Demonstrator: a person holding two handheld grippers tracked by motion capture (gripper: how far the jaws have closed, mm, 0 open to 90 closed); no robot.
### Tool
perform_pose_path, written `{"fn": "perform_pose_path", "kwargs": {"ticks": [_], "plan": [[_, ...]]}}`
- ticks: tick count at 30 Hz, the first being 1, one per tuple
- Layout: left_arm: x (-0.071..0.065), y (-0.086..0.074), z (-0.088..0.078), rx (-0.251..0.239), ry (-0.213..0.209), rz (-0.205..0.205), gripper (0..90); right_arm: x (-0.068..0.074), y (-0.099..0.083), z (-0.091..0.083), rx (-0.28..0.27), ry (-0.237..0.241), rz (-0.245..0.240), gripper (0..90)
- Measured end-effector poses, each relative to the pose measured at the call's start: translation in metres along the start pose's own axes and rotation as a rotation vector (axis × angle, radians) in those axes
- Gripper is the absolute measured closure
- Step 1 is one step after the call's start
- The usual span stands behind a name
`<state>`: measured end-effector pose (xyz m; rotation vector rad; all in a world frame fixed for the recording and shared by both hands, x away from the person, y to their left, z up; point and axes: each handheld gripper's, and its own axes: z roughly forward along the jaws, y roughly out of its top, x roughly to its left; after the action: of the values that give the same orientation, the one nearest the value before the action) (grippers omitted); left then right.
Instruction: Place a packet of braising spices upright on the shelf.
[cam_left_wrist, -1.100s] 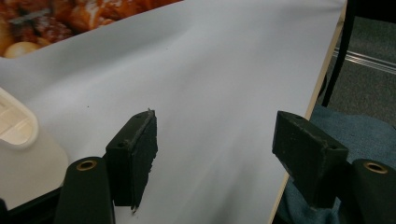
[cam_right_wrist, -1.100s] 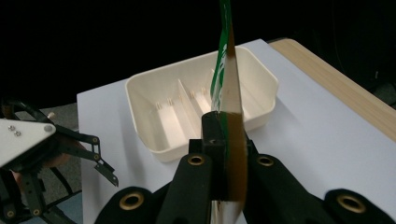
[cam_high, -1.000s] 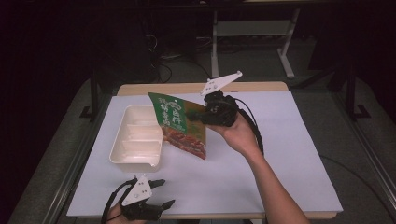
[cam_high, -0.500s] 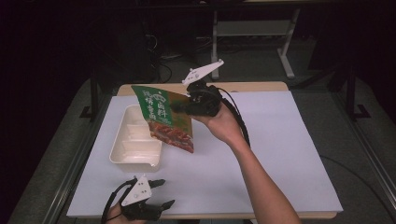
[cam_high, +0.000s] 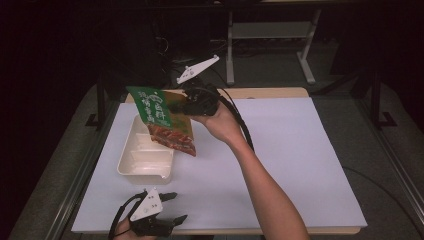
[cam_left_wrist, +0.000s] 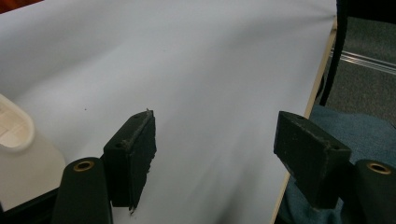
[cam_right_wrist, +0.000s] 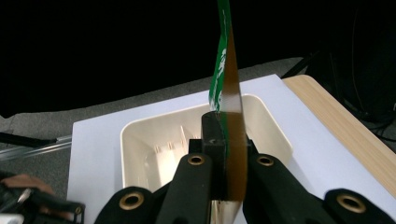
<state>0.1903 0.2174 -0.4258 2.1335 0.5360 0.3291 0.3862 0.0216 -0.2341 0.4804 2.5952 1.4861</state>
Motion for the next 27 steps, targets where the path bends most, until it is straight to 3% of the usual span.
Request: {"fn": "perform_pose_path", "kwargs": {"ticks": [20, 27], "plan": [[-0.001, 0.0, -0.002, 0.007, -0.001, 0.028, 28.9, -0.006, 0.018, 0.049, -0.028, 0.044, 0.006, 90.0], [-0.002, 0.0, -0.003, -0.005, -0.002, 0.018, 28.9, -0.008, 0.019, 0.065, -0.013, 0.052, -0.005, 90.0]]}}
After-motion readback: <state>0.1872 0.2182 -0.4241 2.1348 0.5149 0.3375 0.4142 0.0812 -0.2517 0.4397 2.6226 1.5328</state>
